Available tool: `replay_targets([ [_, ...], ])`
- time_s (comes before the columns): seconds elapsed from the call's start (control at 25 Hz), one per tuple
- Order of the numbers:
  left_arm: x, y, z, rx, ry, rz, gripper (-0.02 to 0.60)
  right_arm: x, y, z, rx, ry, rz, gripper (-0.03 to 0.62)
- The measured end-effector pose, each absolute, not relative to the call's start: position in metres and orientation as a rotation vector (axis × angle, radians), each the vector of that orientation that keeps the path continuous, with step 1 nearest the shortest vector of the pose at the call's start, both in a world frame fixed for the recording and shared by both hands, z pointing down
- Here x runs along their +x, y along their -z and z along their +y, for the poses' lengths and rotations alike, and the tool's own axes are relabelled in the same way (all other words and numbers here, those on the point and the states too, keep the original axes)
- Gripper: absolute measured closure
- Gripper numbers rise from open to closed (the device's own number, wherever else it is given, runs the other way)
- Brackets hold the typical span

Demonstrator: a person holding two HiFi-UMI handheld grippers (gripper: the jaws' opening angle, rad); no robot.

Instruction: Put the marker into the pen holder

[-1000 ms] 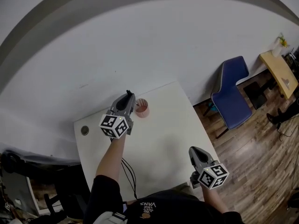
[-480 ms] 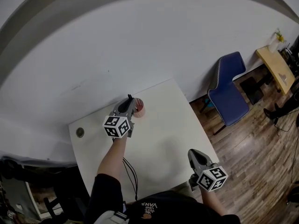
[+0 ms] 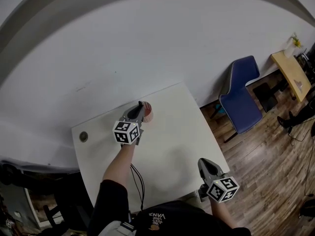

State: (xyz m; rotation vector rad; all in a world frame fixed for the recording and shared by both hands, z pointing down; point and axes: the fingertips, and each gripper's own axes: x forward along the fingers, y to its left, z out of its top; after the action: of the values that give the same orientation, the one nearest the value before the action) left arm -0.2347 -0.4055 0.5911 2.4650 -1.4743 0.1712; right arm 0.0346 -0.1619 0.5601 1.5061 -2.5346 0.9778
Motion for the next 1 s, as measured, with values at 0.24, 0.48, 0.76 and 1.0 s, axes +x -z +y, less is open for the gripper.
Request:
replay_targets([
  [0.24,-0.232,-0.599,-0.407,2.463,-0.222,-1.474,0.489,0.037,-0.561,-0.161,1.514,-0.977,-2.528,0.592],
  [0.48,-0.231,-0.607,-0.407,2.458,-0.284,-1.472,0.489,0.038,-0.563,-0.159,1.524,-0.978,-2.518,0.592],
  [0.76,-0.228,-0.608,-0.410,2.451,-0.349,-1.480,0.489,0.037,-0.562,-0.156,1.523,-0.976,-2.521,0.592],
  [1.0,-0.228,-0.612,-0.408,2.446,-0.406,-1.477,0.489,0.039,-0.562,-0.154,1.527,-0.973,-2.522,0.592],
])
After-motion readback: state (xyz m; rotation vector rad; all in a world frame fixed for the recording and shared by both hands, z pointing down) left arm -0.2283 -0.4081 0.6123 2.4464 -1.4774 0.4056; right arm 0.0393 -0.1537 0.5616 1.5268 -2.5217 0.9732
